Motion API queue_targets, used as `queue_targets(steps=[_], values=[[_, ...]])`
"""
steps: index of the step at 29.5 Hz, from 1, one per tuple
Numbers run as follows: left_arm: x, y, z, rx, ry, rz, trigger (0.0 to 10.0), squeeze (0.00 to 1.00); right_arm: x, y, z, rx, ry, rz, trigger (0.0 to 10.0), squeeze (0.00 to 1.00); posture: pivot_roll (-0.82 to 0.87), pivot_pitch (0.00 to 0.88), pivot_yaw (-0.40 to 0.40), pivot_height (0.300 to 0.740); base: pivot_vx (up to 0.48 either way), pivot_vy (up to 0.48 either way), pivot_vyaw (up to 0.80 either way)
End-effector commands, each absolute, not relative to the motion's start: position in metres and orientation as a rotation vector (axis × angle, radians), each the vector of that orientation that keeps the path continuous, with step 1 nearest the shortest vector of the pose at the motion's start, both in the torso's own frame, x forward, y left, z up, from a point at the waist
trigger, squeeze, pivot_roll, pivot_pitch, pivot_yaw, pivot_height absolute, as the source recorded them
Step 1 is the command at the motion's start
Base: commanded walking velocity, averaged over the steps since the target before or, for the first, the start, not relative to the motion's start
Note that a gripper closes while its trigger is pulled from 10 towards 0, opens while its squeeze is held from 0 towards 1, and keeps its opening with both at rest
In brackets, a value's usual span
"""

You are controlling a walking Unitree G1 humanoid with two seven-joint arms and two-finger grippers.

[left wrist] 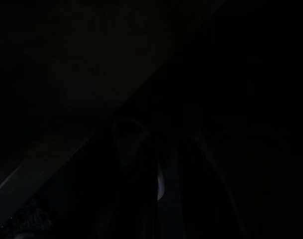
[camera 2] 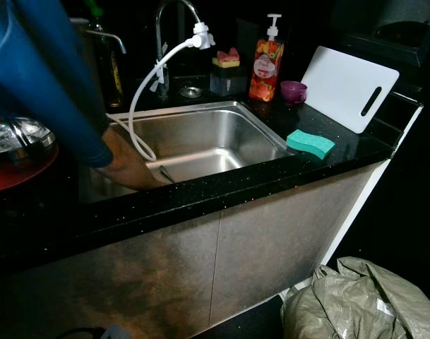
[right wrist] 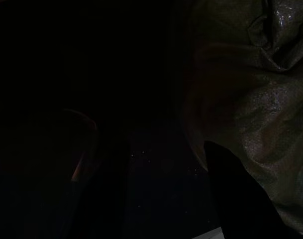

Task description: Kitchen organization

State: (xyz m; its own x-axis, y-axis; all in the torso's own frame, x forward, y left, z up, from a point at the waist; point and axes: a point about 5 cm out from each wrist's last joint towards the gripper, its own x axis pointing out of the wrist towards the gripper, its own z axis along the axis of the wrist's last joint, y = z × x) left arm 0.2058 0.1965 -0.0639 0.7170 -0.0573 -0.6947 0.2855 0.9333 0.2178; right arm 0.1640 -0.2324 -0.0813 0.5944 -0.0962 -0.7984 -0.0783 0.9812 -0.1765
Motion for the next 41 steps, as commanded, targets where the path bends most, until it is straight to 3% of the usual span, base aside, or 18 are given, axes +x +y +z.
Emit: queue_targets(steps=[1,41], values=[[0.1986,0.1962,-0.0686,0.332,0.780,-0.202,10.0,0.00,0.1570,-0.2332,-0.0845,-0.206,0.964,-0.009,10.0,0.00,-0.02,0.128,-0.082,0.740,0.000,0.000,0.00],[0.1938,0.1927,-0.0722,0.325,0.799,-0.204,10.0,0.00,0.1625,-0.2336,-0.0819,-0.228,0.952,0.008,10.0,0.00,-0.02,0.053,-0.072,0.740,0.000,0.000,0.00]])
